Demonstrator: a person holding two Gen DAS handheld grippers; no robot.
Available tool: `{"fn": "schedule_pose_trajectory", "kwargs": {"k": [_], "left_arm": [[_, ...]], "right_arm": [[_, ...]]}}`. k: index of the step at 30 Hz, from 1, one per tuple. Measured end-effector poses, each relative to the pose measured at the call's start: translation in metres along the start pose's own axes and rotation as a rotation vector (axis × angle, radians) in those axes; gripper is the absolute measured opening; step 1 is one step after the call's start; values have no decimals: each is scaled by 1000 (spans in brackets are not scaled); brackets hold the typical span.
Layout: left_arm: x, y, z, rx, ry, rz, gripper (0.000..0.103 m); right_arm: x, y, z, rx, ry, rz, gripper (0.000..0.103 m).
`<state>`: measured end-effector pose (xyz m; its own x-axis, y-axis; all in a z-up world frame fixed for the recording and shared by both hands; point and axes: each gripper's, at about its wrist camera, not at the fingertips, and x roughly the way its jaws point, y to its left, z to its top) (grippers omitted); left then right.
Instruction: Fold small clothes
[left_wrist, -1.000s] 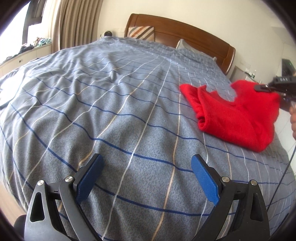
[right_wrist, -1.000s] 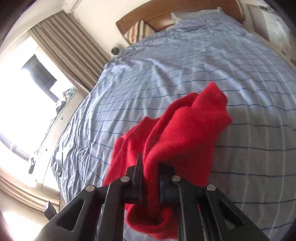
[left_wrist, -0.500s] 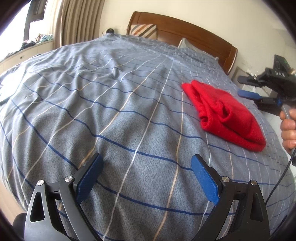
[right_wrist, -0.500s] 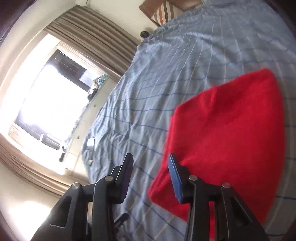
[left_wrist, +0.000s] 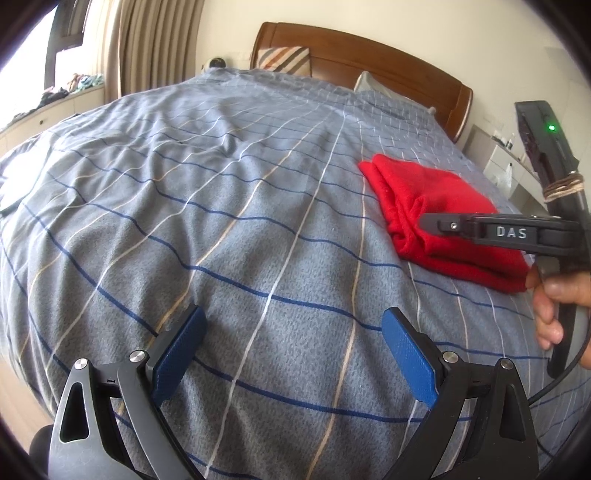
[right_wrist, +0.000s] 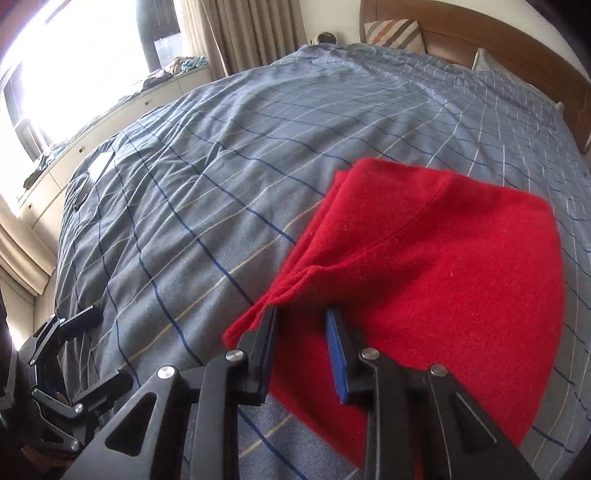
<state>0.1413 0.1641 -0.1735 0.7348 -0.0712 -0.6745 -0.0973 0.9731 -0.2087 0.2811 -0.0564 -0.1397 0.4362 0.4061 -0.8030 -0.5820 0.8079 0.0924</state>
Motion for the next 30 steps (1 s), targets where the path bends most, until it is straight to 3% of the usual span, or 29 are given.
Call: {"fn": "schedule_pose_trajectory", "kwargs": {"k": [1,3,5,6,8,11,14,16,20,30], "left_arm": [[-1,0,5,-4,-7,-14,97],[-1,3,21,-11,-34,-22,99],[8,8,45,1,-70,16,101],[16,10,59,11,-77,38,101],[38,12,87,39,-85,82,102],[82,15,121,85,-55,152,102],[129,23,134,128,65,242,102],[152,31,131,111,159,232,103],[142,37,124,85,120,203,103],[146,35,126,75,140,196,103]], "right_arm": [[-16,-2,-5,-3,-46,-1,31],[-52,-10,-20,3,-163,-46,49],[-82,-28,-41,36,-270,-159,91],[-92,-41,-55,60,-308,-224,94],[-98,-74,-77,135,-303,-330,94],[-87,-129,-103,292,-206,-421,94],[-80,-166,-124,459,-169,-377,94],[-75,-178,-125,514,-152,-341,94],[-69,-182,-124,511,-133,-327,99],[-62,-172,-129,496,-144,-334,101]]}}
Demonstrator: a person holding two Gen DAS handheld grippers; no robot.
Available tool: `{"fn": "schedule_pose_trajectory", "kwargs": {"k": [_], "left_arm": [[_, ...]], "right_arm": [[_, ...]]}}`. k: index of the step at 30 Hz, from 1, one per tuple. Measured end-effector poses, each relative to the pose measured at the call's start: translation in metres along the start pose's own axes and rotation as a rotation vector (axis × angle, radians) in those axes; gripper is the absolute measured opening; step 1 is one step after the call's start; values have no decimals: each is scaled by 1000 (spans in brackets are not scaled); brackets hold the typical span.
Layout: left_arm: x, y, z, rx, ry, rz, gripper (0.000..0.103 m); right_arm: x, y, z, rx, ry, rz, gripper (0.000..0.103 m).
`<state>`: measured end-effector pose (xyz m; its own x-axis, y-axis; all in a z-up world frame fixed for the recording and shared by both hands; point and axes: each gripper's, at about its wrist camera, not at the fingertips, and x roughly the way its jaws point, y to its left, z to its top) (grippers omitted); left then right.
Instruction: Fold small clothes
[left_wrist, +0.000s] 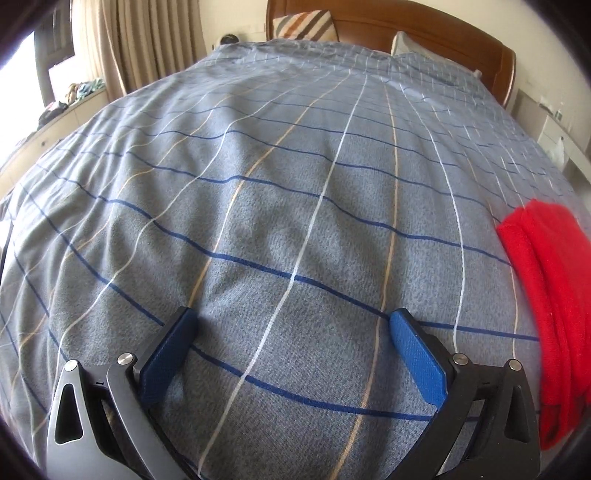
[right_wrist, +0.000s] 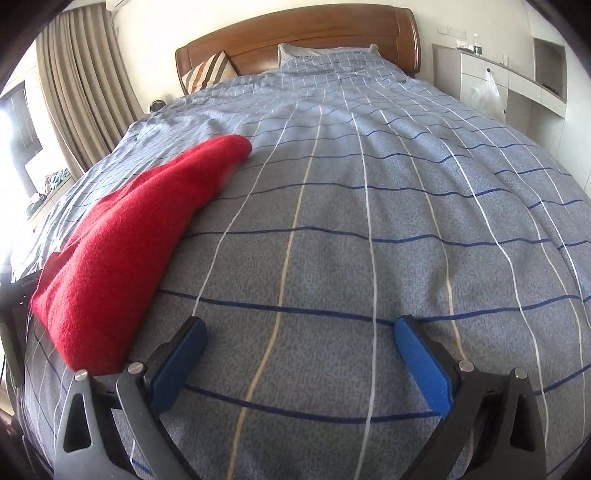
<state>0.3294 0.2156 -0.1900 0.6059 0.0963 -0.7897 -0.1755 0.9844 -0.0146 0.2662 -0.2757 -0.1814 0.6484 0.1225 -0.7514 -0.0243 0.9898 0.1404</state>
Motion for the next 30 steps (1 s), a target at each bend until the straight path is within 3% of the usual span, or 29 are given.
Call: {"fn": "schedule_pose_trajectory", "kwargs": {"k": [30], "left_arm": [[0,0,0,0,0,0,103]], "right_arm": [[2,4,-1,-18,-3,-30,102]]}}
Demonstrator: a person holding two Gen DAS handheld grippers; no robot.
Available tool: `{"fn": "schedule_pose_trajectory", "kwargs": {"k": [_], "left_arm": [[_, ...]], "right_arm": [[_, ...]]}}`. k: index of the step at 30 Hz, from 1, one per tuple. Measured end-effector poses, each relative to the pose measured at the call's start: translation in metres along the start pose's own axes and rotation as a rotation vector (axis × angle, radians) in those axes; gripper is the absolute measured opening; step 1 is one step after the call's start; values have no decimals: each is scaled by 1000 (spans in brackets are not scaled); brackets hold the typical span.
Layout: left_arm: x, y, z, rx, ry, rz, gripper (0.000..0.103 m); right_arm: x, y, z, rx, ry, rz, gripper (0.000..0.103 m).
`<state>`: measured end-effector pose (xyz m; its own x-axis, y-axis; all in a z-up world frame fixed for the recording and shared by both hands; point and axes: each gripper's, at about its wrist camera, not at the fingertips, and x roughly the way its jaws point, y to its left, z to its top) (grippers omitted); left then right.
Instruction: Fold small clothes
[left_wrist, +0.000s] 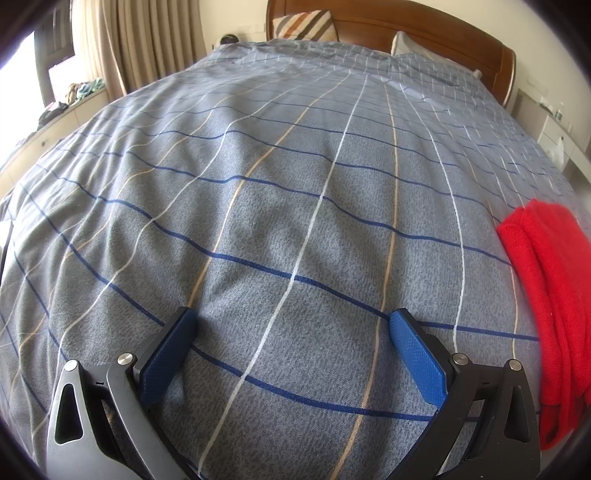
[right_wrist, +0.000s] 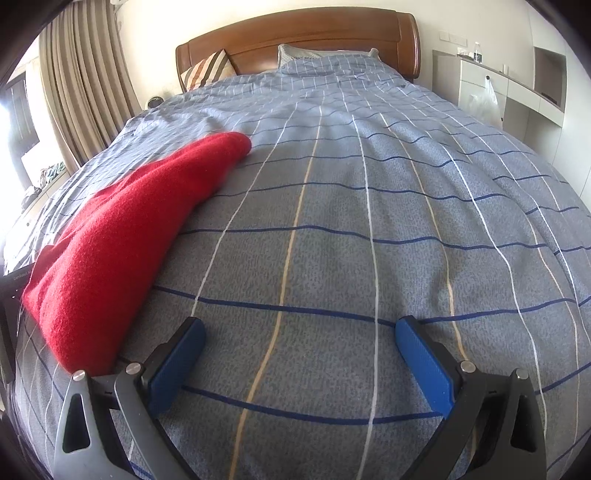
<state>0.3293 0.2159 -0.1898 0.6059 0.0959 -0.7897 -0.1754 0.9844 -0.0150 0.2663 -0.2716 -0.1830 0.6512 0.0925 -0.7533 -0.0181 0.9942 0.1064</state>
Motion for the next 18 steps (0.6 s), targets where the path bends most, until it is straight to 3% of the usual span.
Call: {"fn": "schedule_pose_trajectory", "kwargs": {"k": [18], "left_arm": [[0,0,0,0,0,0,103]], "right_arm": [[-2,-2,1,9,-5,13,102]]}}
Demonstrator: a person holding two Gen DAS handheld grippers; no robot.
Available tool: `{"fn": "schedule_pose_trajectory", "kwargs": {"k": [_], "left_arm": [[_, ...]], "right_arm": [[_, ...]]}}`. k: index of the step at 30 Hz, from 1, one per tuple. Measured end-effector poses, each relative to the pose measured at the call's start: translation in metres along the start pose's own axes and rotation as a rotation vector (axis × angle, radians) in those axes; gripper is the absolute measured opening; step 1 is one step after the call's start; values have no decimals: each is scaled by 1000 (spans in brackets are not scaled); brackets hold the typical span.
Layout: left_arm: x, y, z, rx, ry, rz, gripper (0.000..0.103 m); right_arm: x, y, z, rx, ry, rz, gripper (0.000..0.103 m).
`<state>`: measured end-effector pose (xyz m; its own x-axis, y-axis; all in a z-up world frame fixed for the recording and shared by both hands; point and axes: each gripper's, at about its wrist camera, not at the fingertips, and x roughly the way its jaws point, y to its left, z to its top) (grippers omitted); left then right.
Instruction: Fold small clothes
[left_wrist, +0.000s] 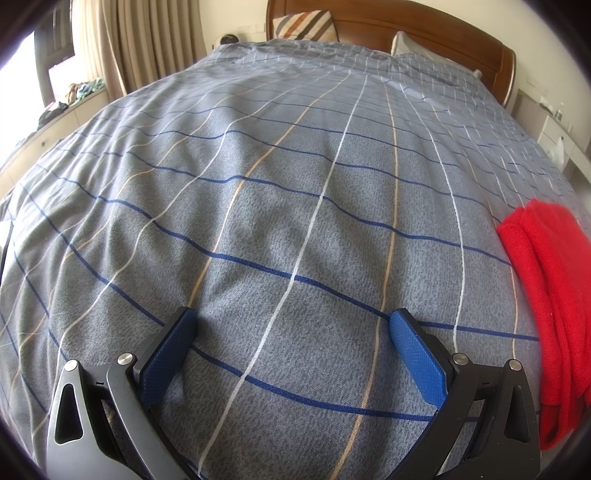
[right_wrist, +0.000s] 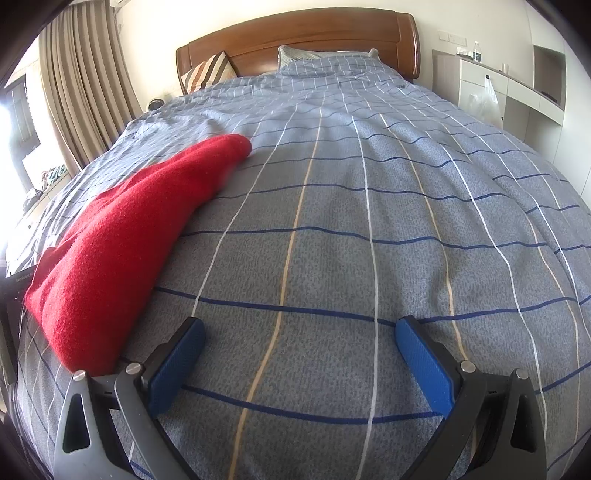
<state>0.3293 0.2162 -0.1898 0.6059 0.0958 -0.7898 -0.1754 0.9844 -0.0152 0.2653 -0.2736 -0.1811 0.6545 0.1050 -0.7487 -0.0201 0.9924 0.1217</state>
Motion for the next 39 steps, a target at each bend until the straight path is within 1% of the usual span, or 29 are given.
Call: {"fn": "schedule_pose_trajectory", "kwargs": {"k": [13,23,34,36,38,39], "left_arm": [[0,0,0,5,0,7,103],[0,0,0,3,0,5,103],[0,0,1,2,2,6,103],[1,0,3,1,27,5,103],[-2,2,8,-4,78,-26,102],[-8,3,9,-23,86,-70,101]], "right_arm": [[-2,-3,0,17,-9,24,102],[-6,-12,-1,56,-29,82,102],[-6,-12,-2,56,-29,82,102],[-5,-11,-1,52,-25,77,102],[-4,-11,-1,48,-16,74,102],[-4,-11,0,48,-12,77,102]]}}
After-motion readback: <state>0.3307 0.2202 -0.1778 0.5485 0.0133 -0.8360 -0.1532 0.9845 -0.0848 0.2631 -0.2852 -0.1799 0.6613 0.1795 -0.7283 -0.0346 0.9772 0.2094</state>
